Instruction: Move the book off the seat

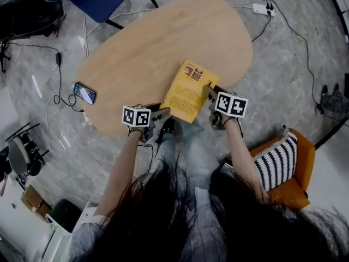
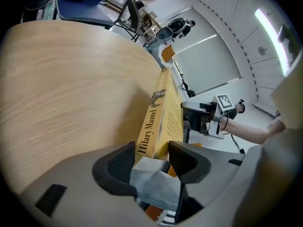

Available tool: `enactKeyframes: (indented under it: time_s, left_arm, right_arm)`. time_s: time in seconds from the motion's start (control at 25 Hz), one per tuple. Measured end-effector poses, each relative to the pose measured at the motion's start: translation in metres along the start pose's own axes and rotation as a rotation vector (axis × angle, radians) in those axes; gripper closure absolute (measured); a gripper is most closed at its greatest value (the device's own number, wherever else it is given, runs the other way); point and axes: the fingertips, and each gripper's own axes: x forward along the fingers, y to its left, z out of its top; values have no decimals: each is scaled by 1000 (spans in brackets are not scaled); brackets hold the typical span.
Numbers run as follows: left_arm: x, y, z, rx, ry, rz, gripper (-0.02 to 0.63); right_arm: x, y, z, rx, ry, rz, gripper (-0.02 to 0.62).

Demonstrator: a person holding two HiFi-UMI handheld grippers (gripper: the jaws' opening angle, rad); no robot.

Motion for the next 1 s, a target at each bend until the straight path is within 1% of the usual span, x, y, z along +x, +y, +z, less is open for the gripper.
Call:
enactKeyframes:
  time_s: [0.24, 0.36, 0.48, 0.56, 0.64, 0.76, 0.84, 0.92, 1.0]
  left_arm:
    - [23, 31, -7, -7, 38, 51, 371]
    - [32, 38, -9, -34, 35, 33, 371]
    - [36, 38, -13, -61, 9, 11, 371]
    - [34, 38, -12, -63, -6, -9, 371]
    - [32, 41, -10, -68, -17, -21, 371]
    - [25, 45, -7, -49, -26, 32, 359]
    - [27, 40, -10, 1, -23, 88, 332]
    - [25, 35, -14, 42, -26, 131, 325]
    - [14, 37, -10, 47, -43, 128, 325]
  right_arm:
    - [34, -14, -8, -1, 20, -25, 433]
    - [46, -22, -9, 14, 18, -51, 433]
    - [49, -30, -15, 22, -2, -79, 433]
    - [51, -29, -14, -9, -29, -109, 433]
    - [53, -25, -10, -72, -49, -158, 430]
    - [50, -20, -8, -142, -60, -213, 387]
    - [37, -25, -4, -154, -88, -229, 373]
    - [22, -29, 0, -157, -124, -239, 367]
    - [15, -20, 9, -151, -153, -234, 365]
